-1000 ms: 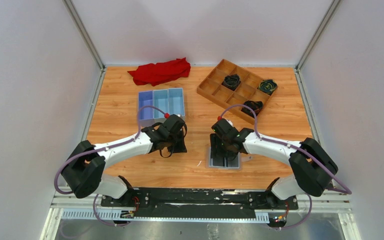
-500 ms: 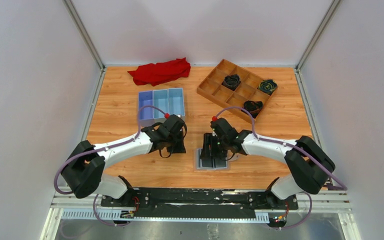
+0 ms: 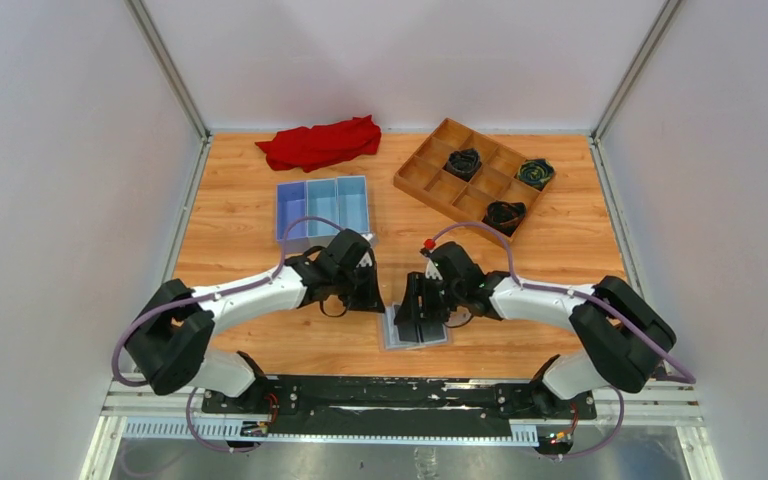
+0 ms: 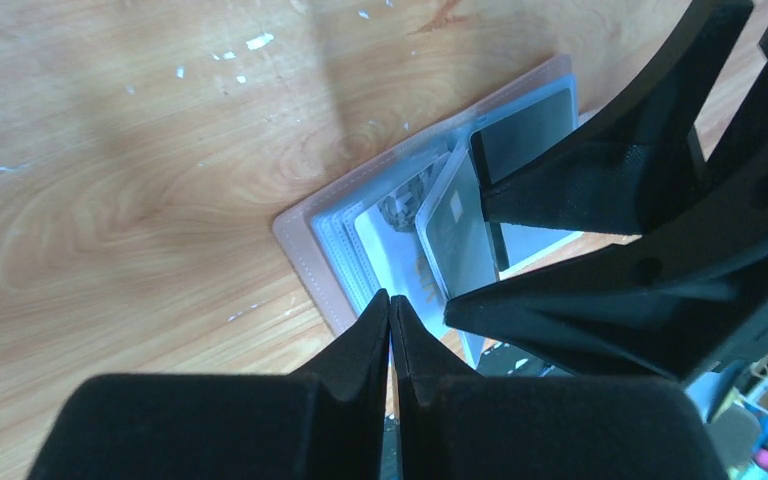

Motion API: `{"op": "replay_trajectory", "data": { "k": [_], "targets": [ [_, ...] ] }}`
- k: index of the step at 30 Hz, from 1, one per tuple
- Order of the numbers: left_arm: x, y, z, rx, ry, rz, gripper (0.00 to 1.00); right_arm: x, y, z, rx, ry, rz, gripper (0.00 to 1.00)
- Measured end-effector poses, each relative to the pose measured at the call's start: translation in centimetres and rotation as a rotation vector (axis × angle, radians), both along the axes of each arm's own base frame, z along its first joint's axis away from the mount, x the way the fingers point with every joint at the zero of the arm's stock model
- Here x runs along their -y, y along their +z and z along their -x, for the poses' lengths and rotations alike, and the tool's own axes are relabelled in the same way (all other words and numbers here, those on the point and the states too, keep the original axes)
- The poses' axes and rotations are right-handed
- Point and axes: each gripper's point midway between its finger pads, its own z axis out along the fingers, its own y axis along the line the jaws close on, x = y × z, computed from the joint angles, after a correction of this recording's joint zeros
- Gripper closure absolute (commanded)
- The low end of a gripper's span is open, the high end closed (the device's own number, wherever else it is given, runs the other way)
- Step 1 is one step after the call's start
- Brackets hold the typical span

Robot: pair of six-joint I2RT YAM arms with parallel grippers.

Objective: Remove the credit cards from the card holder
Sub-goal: Remove the credit card from the card holder.

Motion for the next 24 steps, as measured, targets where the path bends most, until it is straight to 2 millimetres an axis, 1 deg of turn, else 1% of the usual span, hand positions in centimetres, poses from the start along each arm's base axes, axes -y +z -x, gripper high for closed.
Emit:
{"op": "replay_trajectory", "data": {
  "k": [6, 11, 12, 15, 17, 24],
  "targets": [
    [1.0, -1.8, 0.7, -0.062, -0.026, 0.033, 0.94, -0.1, 0.4, 0.3, -0.017, 0.012, -0.071, 0.58],
    [1.9, -1.9, 0.5, -0.067, -0.034, 0.064, 0.94, -0.6, 1.1, 0.3, -0.014, 0.033, -0.117, 0.57],
    [2.1, -1.9, 0.4, -0.066, -0.036, 0.072, 0.94, -0.7, 1.2, 0.3, -0.013, 0.036, -0.124, 0.55],
    [2.5, -1.7, 0.4, -0.065, -0.041, 0.088, 0.94, -0.6, 1.1, 0.4, -0.018, 0.039, -0.128, 0.41],
    [2.7, -1.7, 0.5, -0.066, -0.046, 0.093, 0.94, -0.6, 1.1, 0.5, -0.021, 0.04, -0.125, 0.34],
    [4.5, -1.6, 1.0, -0.067, -0.08, 0.122, 0.94, 0.0, 0.7, 1.0, -0.035, 0.05, -0.097, 0.27]
  ]
}}
